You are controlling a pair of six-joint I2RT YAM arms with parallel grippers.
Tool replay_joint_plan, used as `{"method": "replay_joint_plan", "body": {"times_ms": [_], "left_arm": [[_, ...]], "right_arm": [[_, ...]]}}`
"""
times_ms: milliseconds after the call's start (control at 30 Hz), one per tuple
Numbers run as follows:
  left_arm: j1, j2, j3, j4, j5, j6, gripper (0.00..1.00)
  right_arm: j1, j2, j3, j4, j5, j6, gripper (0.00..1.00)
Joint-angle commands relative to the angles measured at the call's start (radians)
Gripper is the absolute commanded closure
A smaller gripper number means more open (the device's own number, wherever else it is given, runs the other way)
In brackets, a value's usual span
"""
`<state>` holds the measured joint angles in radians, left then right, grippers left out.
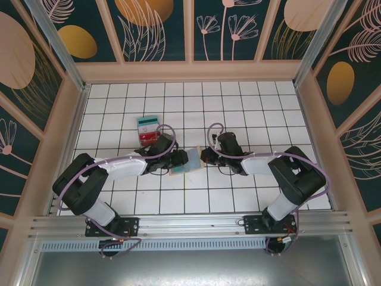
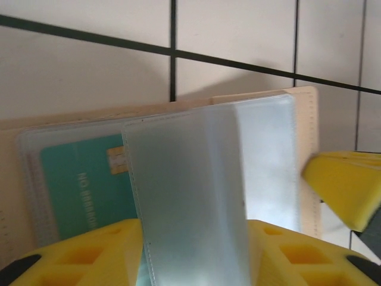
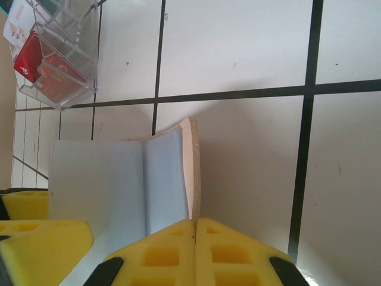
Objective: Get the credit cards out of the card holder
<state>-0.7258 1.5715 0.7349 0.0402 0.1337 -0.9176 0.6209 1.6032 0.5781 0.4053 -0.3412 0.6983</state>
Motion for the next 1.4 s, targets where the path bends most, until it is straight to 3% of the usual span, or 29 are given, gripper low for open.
{"method": "replay_joint_plan", "body": {"times_ms": [0, 467, 733, 867, 1067, 1367], "left_arm": [[0.001, -0.004, 0.0, 0.062, 0.052, 0.02, 0.5], [-0.023, 0.085, 0.145, 0.138, 0.171, 0.019, 0.53], [-0.016, -0.016, 0.159, -0.049, 0.042, 0.05, 0.56], [0.032, -0.061, 0.122, -0.157, -0.035, 0.054, 0.58], [0.123, -0.106, 0.061, -0.198, -0.013, 0.075, 0.58], [0.136, -0.107, 0.058, -0.226, 0.069, 0.156, 0.57]], "right_arm": [[0.003, 0.007, 0.009, 0.017, -0.007, 0.013, 1.0], [0.003, 0.002, -0.006, 0.044, 0.005, 0.053, 1.0], [0.003, 0.011, -0.011, 0.072, -0.005, 0.085, 1.0], [0.005, 0.015, -0.014, 0.078, 0.008, 0.104, 1.0], [0.014, 0.01, -0.015, 0.069, 0.042, 0.151, 1.0], [0.079, -0.006, 0.035, -0.036, 0.172, 0.203, 1.0]]}}
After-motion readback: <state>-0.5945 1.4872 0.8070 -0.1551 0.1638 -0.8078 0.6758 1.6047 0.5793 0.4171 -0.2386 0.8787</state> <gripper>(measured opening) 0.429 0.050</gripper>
